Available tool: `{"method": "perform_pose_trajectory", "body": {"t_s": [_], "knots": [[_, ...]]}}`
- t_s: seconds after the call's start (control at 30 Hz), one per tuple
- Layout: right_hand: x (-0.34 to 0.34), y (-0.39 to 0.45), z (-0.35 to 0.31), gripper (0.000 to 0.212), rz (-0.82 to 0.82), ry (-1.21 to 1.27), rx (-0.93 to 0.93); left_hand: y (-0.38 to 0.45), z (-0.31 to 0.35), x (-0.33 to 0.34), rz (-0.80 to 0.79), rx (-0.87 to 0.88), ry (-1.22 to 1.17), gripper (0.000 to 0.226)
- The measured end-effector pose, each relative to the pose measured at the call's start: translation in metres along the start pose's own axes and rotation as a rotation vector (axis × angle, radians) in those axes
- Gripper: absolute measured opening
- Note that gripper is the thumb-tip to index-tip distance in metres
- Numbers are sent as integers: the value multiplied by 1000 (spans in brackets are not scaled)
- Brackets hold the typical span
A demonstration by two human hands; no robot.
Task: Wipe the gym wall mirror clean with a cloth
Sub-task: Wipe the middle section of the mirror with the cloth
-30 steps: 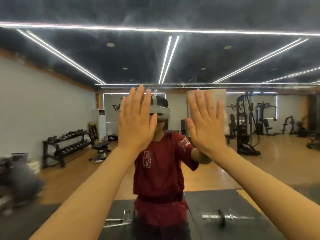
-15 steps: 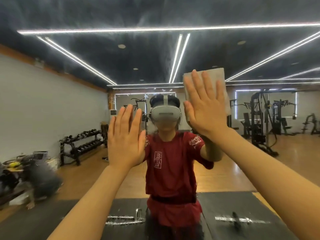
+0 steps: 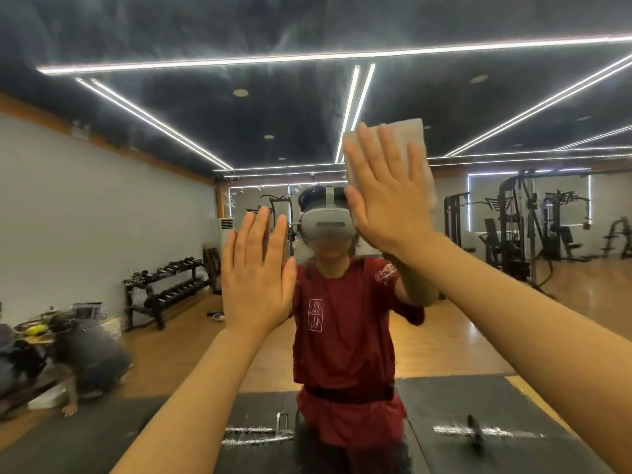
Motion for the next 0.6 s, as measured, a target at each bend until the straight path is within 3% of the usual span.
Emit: {"method": "perform_pose_trajectory", "body": {"t_s": [0.13,0.3,0.37,0.5,0.6], "knots": [[15,-57,-26,63,7,14,-36,1,0,-7,-19,14,-61,59],[31,-152,-50,67,-128,-11,-309,-12,-23,-15,-39,-90,-83,60],[28,-123,-40,65,-111,-53,-312,-18,-33,-12,-62,-127,-52,60],[11,-22,-30,62,-12,-2,-147,-22,-38,-5,-72,-127,4,60],[13,-3,-35,62,6,17,-114,-23,-38,-4,-68,-123,18,61]]}}
Point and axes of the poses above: each hand's wrist, its own y-axis towards the middle knuckle, its own x-axis out of the palm, z = x × y, the point moved 1 cm from there along y, towards the middle knuckle, and after that the axes turned 8 degrees about y, right-handed, at the moved point
